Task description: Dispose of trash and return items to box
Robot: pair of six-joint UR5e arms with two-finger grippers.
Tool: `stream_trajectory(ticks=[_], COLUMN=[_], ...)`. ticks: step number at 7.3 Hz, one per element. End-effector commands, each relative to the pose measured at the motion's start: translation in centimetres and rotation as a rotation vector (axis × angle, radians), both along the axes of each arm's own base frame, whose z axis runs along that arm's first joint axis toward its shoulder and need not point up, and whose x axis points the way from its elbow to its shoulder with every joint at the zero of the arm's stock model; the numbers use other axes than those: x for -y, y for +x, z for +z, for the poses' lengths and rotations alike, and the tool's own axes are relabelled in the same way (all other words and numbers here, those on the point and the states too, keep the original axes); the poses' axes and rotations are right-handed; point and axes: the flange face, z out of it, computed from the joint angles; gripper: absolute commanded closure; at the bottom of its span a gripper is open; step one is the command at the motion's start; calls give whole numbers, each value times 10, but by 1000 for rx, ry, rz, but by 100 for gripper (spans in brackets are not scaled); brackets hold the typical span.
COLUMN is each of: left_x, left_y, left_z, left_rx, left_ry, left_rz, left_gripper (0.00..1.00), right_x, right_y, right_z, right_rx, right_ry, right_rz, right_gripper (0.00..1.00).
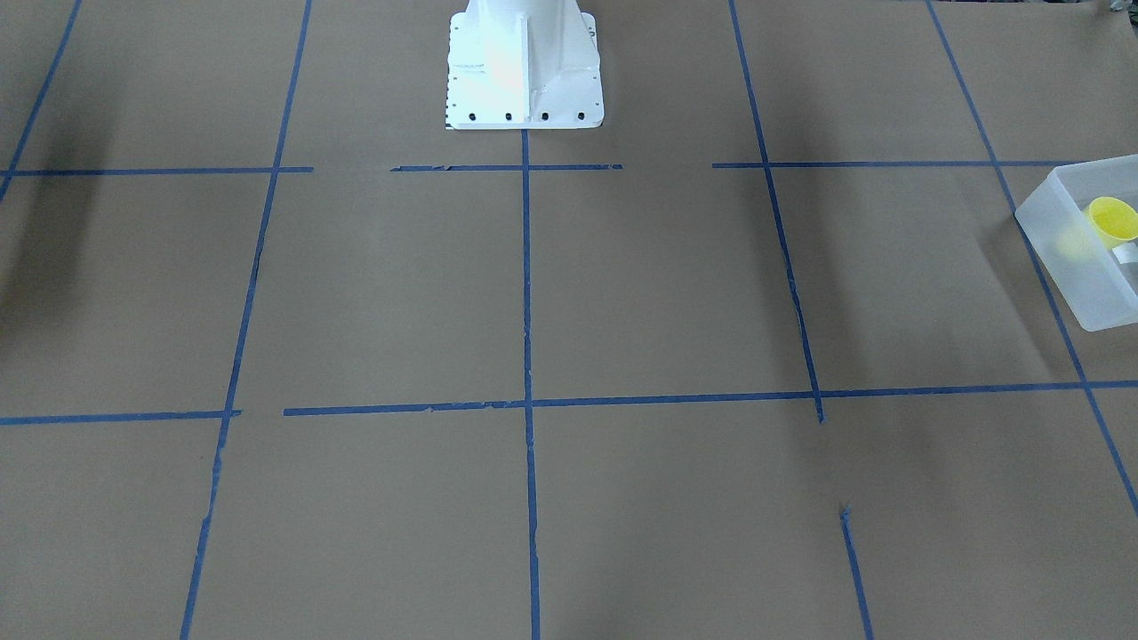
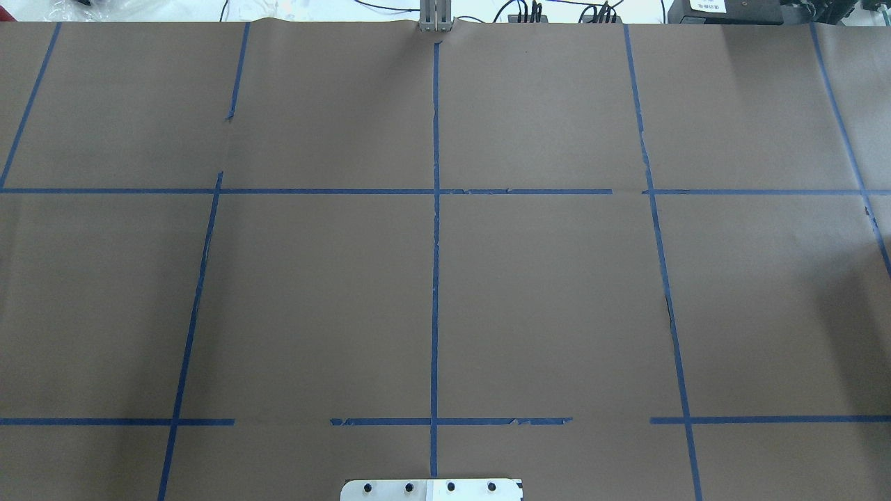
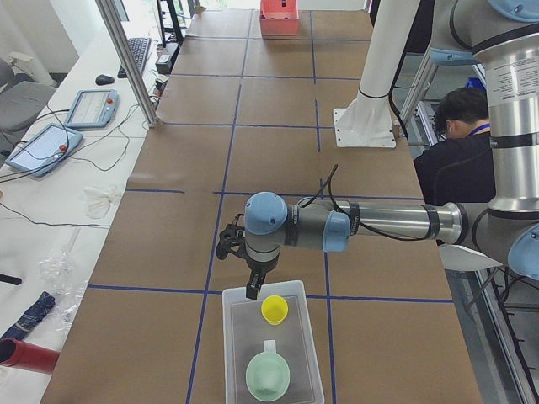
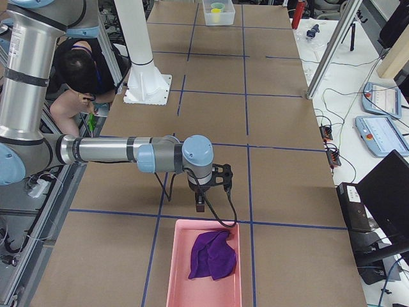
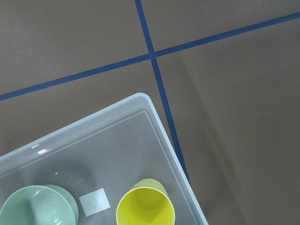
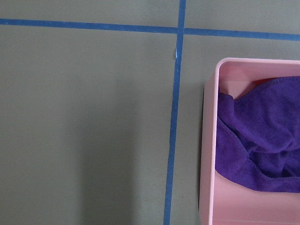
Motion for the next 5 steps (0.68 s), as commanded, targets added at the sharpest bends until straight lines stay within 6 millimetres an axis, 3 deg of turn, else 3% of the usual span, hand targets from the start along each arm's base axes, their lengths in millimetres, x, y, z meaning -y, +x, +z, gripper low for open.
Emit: stream_trajectory(ticks=[1,5], left_x=[-2,-6], left_y=[0,0], left_z=[2,9], left_rx=[-2,0], left_ry=[-5,-20], left_rz=[0,0], left_gripper=[0,0], right_x=[0,-6], right_y=[0,-1], right_z=[1,8], right_rx=[1,0], right_ry=[-4,-20], right_rz=[1,-2], right_gripper=[0,0])
